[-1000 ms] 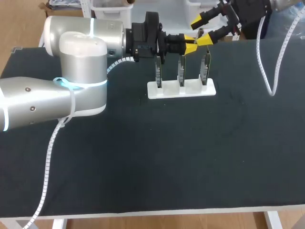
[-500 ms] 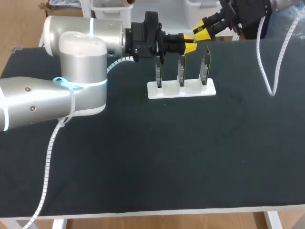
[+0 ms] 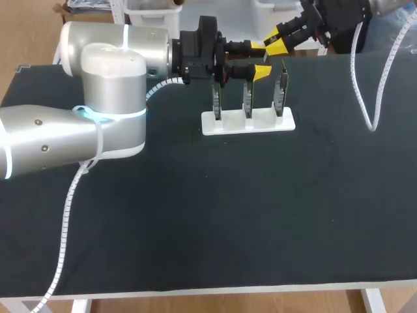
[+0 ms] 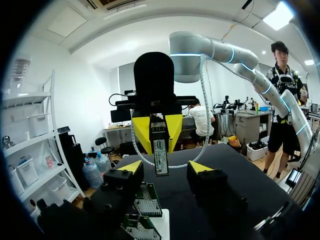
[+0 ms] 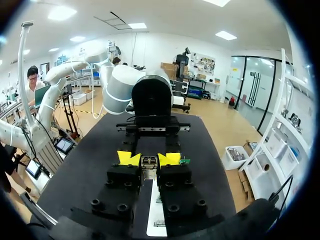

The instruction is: Pick up the optical module with the left hand, and insert it into the network port with the right hand.

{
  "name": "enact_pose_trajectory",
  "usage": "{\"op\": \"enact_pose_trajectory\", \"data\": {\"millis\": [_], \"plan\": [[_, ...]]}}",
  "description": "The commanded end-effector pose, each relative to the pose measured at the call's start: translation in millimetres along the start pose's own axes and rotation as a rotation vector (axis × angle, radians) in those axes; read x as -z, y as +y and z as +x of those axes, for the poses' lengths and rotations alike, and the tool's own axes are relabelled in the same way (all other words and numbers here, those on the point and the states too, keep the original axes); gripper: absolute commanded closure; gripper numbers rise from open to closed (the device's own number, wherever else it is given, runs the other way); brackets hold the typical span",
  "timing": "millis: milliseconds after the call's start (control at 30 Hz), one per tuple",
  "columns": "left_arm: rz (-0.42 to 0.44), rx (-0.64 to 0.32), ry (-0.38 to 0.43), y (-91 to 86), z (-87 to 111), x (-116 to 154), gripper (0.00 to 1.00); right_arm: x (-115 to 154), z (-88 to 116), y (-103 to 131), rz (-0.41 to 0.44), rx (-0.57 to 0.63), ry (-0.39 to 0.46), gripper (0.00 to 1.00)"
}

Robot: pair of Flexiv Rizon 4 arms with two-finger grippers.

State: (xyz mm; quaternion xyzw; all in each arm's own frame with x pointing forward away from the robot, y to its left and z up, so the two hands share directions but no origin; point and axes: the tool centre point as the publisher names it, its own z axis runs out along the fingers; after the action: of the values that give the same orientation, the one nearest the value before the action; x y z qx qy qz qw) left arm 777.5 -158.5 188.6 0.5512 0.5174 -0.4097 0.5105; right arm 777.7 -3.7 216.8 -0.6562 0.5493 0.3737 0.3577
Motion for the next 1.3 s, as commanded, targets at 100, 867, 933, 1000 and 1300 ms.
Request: {"op": "enact_pose_trajectory", "data": {"millis": [100, 867, 933, 1000, 1300], "plan": [[-0.002, 0.000, 0.001, -0.1, 0.1, 0, 0.00, 0, 0, 0, 0.000, 0.000, 0.000, 1.00], [0.011, 0.007, 0.134, 7.4, 5.5, 20, 0.00, 0, 0, 0, 0.000, 0.000, 0.000, 1.00], [0.012, 0.009, 0.145, 7.3, 6.4, 23, 0.00, 0, 0, 0, 0.000, 0.000, 0.000, 1.00], [0.014, 0.017, 0.155, 6.7, 8.7, 28, 0.00, 0, 0, 0, 0.000, 0.000, 0.000, 1.00], [-0.007, 0.044, 0.185, 2.5, 13.3, 47, 0.00, 0, 0, 0, 0.000, 0.000, 0.000, 1.00]]}}
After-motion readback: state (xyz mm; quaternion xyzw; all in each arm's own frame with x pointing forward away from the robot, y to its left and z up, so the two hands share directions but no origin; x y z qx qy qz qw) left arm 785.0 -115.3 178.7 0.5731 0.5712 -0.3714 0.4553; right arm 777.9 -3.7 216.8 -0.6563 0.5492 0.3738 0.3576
